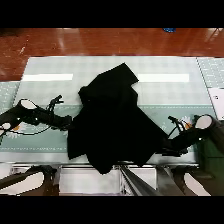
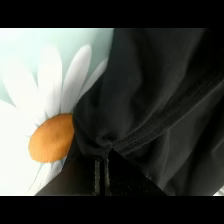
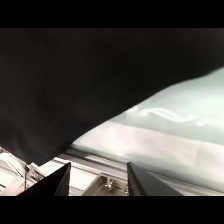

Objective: Fold the shirts.

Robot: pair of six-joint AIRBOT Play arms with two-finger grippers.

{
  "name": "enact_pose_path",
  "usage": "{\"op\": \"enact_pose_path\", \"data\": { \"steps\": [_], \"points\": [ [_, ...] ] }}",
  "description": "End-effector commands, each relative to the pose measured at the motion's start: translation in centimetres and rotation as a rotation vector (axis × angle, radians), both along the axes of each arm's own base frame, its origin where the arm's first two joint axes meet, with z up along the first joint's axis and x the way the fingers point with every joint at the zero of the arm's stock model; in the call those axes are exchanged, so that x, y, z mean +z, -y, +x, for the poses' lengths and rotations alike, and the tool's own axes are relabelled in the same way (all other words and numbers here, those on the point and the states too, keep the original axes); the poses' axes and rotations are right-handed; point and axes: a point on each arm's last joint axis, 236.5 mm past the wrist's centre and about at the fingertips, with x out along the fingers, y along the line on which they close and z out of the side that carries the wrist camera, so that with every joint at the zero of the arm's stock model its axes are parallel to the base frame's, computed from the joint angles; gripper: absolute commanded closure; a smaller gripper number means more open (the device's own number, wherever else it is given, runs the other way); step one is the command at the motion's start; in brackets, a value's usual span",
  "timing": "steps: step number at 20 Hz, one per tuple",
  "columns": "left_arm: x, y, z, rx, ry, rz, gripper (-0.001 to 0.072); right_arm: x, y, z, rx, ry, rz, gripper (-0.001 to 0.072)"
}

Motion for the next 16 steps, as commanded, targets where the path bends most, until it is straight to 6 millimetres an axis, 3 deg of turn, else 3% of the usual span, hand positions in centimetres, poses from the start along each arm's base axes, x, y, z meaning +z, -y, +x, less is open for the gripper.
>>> {"op": "enact_pose_path", "data": {
  "steps": [1, 9, 15, 16],
  "points": [
    [0.0, 0.1, 0.8, 0.028, 0.022, -0.002, 0.0687, -1.0, -1.1, -0.5, 0.034, -0.022, -0.035, 0.0303],
    [0.0, 0.2, 1.1, 0.04, 0.03, -0.004, 0.0687, -2.3, -6.1, 0.0, 0.044, -0.005, 0.025, 0.0303],
    [0.3, 0.5, 1.5, 0.059, 0.033, -0.024, 0.0687, -2.5, -9.4, 5.4, -0.14, 0.161, 0.108, 0.0309],
    [0.3, 0.6, 1.5, 0.061, 0.034, -0.025, 0.0687, -2.2, -10.0, 6.4, -0.169, 0.19, 0.133, 0.0377]
  ]
}}
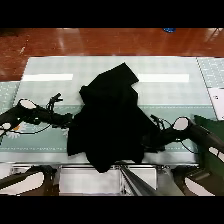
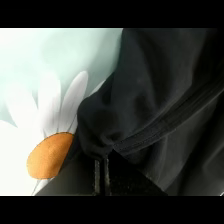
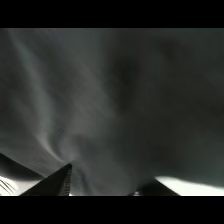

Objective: Fold the shirts.

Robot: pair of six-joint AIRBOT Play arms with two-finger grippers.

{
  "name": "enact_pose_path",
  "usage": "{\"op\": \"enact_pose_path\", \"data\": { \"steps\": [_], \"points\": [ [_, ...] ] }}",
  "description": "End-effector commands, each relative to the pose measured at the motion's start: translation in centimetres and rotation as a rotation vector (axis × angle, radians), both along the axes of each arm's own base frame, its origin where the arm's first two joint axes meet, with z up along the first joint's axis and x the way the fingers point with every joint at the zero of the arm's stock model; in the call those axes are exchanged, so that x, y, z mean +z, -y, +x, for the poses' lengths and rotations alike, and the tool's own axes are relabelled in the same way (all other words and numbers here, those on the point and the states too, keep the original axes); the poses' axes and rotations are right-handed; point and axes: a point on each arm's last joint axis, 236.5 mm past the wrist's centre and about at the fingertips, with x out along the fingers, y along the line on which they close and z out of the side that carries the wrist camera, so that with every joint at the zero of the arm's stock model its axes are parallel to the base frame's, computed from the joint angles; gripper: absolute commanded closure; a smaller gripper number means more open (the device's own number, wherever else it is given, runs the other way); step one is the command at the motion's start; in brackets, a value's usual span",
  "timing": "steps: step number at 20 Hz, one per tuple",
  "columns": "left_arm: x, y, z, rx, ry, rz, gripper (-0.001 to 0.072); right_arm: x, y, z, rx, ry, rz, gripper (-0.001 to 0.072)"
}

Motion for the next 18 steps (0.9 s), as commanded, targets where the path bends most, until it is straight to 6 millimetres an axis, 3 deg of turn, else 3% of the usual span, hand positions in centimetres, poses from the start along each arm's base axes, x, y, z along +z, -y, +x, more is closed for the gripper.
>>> {"op": "enact_pose_path", "data": {
  "steps": [1, 2, 5, 7, 8, 9, 11, 13, 16, 18],
  "points": [
    [0.2, 0.3, 0.2, 0.011, -0.001, -0.016, 0.0687, 0.5, -2.0, 4.1, -0.124, 0.126, 0.076, 0.053],
    [0.2, 0.3, 0.2, 0.012, -0.001, -0.017, 0.0687, 1.2, -2.8, 5.0, -0.115, 0.176, 0.12, 0.0686],
    [1.2, 0.4, 1.2, 0.021, 0.024, -0.033, 0.0687, 4.4, -3.9, 8.0, -0.03, 0.308, 0.175, 0.0684],
    [4.2, 0.1, 3.6, 0.028, 0.09, -0.067, 0.0687, 8.1, -3.0, 11.5, 0.025, 0.407, 0.17, 0.0684],
    [6.8, -0.2, 5.6, 0.047, 0.149, -0.1, 0.0687, 10.4, -1.9, 13.6, 0.035, 0.459, 0.16, 0.0684],
    [9.8, -0.5, 7.7, 0.075, 0.224, -0.132, 0.0687, 13.1, -0.6, 15.7, 0.04, 0.52, 0.145, 0.0685],
    [17.8, -1.7, 12.0, 0.16, 0.424, -0.21, 0.0687, 19.4, 3.2, 20.0, 0.023, 0.661, 0.091, 0.0684],
    [27.2, -3.0, 14.7, 0.236, 0.641, -0.298, 0.0687, 26.0, 6.8, 22.5, -0.001, 0.799, 0.036, 0.0684],
    [39.8, -4.8, 14.6, 0.267, 0.939, -0.343, 0.0687, 34.9, 10.0, 22.8, -0.002, 0.972, -0.017, 0.0684],
    [46.2, -5.6, 12.8, 0.268, 1.093, -0.308, 0.0687, 40.0, 11.1, 21.6, -0.012, 1.1, -0.06, 0.0684]
  ]
}}
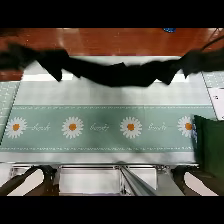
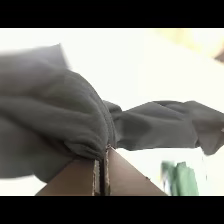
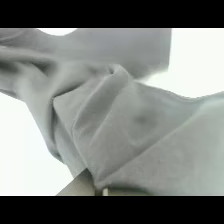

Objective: Fold the shirts.

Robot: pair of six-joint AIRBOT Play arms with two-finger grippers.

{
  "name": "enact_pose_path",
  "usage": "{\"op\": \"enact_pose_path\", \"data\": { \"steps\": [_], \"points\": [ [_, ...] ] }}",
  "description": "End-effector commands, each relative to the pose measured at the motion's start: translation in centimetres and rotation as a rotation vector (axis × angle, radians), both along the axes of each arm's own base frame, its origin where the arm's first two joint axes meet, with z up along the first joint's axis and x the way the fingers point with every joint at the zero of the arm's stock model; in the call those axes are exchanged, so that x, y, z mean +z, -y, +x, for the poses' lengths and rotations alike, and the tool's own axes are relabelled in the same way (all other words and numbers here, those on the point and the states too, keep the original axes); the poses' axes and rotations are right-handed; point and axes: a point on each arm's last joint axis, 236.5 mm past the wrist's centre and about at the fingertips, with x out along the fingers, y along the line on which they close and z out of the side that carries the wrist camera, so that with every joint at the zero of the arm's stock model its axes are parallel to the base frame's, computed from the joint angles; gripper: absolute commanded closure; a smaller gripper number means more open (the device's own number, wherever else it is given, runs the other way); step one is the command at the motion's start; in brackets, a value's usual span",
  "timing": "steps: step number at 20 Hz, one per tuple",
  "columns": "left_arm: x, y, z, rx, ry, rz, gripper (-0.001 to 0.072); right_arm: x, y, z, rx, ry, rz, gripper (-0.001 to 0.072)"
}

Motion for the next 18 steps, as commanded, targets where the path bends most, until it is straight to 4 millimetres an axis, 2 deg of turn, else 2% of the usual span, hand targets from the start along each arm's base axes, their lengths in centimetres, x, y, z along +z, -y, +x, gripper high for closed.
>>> {"op": "enact_pose_path", "data": {
  "steps": [1, 2, 4, 6, 9, 11, 13, 14, 16, 18],
  "points": [
    [13.7, -0.8, -3.6, 0.06, 0.316, 0.014, 0.0687, 9.2, 2.8, -2.6, -0.047, 0.209, -0.087, 0.0684],
    [16.2, -0.8, -4.9, 0.078, 0.378, 0.039, 0.0687, 11.1, 3.0, -3.8, -0.06, 0.264, -0.102, 0.0684],
    [20.8, -0.6, -8.1, 0.123, 0.511, 0.1, 0.0687, 12.9, 3.4, -6.3, -0.09, 0.329, -0.161, 0.0684],
    [24.8, -0.4, -11.3, 0.191, 0.64, 0.152, 0.0687, 13.8, 3.6, -9.0, -0.109, 0.357, -0.211, 0.0684],
    [28.7, 0.5, -15.8, 0.278, 0.786, 0.227, 0.0687, 14.1, 3.4, -13.0, -0.119, 0.356, -0.256, 0.0684],
    [29.0, 1.5, -17.8, 0.301, 0.823, 0.291, 0.0687, 14.0, 3.6, -15.2, -0.141, 0.351, -0.284, 0.0684],
    [27.6, 1.6, -18.9, 0.336, 0.797, 0.409, 0.0687, 13.8, 4.0, -16.7, -0.178, 0.352, -0.298, 0.0684],
    [26.6, 1.1, -19.3, 0.374, 0.755, 0.457, 0.0687, 12.9, 4.0, -17.4, -0.188, 0.329, -0.298, 0.0684],
    [25.2, -0.1, -20.4, 0.438, 0.692, 0.527, 0.0687, 9.7, 3.7, -18.5, -0.176, 0.231, -0.277, 0.0684],
    [25.0, -0.1, -21.5, 0.445, 0.693, 0.542, 0.0687, 5.2, 3.3, -19.1, -0.156, 0.098, -0.248, 0.0684]
  ]
}}
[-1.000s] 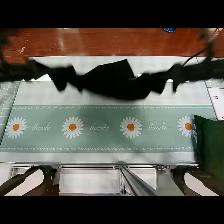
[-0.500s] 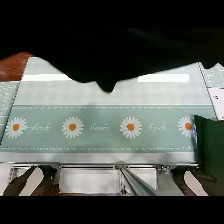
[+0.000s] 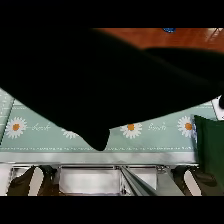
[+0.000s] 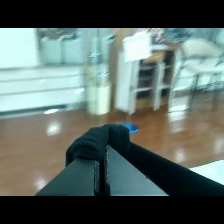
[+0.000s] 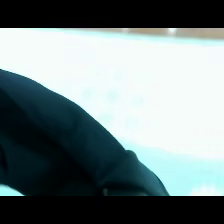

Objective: Fold the shirts.

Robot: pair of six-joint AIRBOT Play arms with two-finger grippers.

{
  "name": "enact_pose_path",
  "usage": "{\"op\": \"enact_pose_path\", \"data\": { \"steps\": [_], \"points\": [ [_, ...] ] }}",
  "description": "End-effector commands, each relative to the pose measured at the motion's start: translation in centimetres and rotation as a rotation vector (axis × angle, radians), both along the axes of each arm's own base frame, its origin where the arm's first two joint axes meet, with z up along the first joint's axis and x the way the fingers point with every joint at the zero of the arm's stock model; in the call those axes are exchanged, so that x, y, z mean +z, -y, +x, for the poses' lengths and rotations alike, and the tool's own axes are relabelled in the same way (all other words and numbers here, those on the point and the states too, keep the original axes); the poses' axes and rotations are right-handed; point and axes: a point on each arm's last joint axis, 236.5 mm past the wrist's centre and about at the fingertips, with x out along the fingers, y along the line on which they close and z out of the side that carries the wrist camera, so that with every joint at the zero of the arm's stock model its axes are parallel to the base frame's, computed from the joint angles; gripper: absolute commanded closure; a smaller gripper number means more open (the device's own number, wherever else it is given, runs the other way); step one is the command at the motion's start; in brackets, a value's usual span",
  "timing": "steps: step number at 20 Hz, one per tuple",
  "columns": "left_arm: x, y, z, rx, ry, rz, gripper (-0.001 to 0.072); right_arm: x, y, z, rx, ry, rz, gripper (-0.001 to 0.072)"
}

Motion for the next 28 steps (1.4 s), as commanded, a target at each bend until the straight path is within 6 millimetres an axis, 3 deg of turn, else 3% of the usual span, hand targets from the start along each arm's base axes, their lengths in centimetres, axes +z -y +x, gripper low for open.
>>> {"op": "enact_pose_path", "data": {
  "steps": [1, 4, 6, 9, 12, 14, 16, 18, 21, 24, 25, 26, 27, 28],
  "points": [
    [-0.9, -1.3, -1.6, 0.099, -0.023, 0.038, 0.0687, -6.7, -0.5, -1.7, -0.007, -0.197, 0.062, 0.0684],
    [-3.5, -2.0, 1.0, 0.07, -0.124, -0.042, 0.0687, -12.7, -2.9, -1.4, 0.073, -0.363, 0.195, 0.0684],
    [-8.5, -2.5, 4.4, 0.021, -0.269, -0.128, 0.0687, -15.8, -3.9, -0.1, 0.096, -0.395, 0.271, 0.0684],
    [-19.7, -3.0, 10.9, -0.067, -0.517, -0.263, 0.0687, -21.7, -3.7, 2.0, 0.071, -0.494, 0.332, 0.0684],
    [-32.5, -0.1, 17.4, -0.113, -0.715, -0.283, 0.0687, -26.6, -3.3, 5.3, 0.073, -0.586, 0.382, 0.0684],
    [-38.4, 1.5, 21.9, -0.084, -0.803, -0.303, 0.0687, -29.5, -3.2, 8.3, 0.062, -0.622, 0.436, 0.0684],
    [-42.6, 3.2, 26.6, -0.069, -0.86, -0.311, 0.0687, -32.3, -2.2, 11.5, 0.02, -0.664, 0.459, 0.0684],
    [-45.2, 5.0, 30.5, -0.105, -0.929, -0.329, 0.0687, -33.9, -1.0, 15.1, -0.016, -0.674, 0.462, 0.0684],
    [-47.1, 6.8, 34.3, -0.153, -1.054, -0.422, 0.0687, -34.8, 0.1, 20.4, -0.028, -0.673, 0.484, 0.0684],
    [-48.3, 8.7, 35.3, -0.23, -1.164, -0.446, 0.0661, -34.4, 0.0, 24.5, -0.039, -0.644, 0.568, 0.0683],
    [-48.6, 9.1, 35.1, -0.244, -1.214, -0.467, 0.0421, -34.3, -0.2, 25.6, -0.052, -0.64, 0.606, 0.0557],
    [-49.0, 9.3, 34.6, -0.258, -1.264, -0.481, 0.0206, -34.1, -0.1, 26.4, -0.06, -0.632, 0.622, 0.0356],
    [-48.9, 8.9, 34.1, -0.273, -1.288, -0.475, 0.0202, -33.8, 0.5, 27.0, -0.066, -0.619, 0.616, 0.0296],
    [-49.1, 7.5, 33.6, -0.251, -1.327, -0.474, 0.0203, -33.1, 1.6, 27.5, -0.068, -0.602, 0.601, 0.0296]
  ]
}}
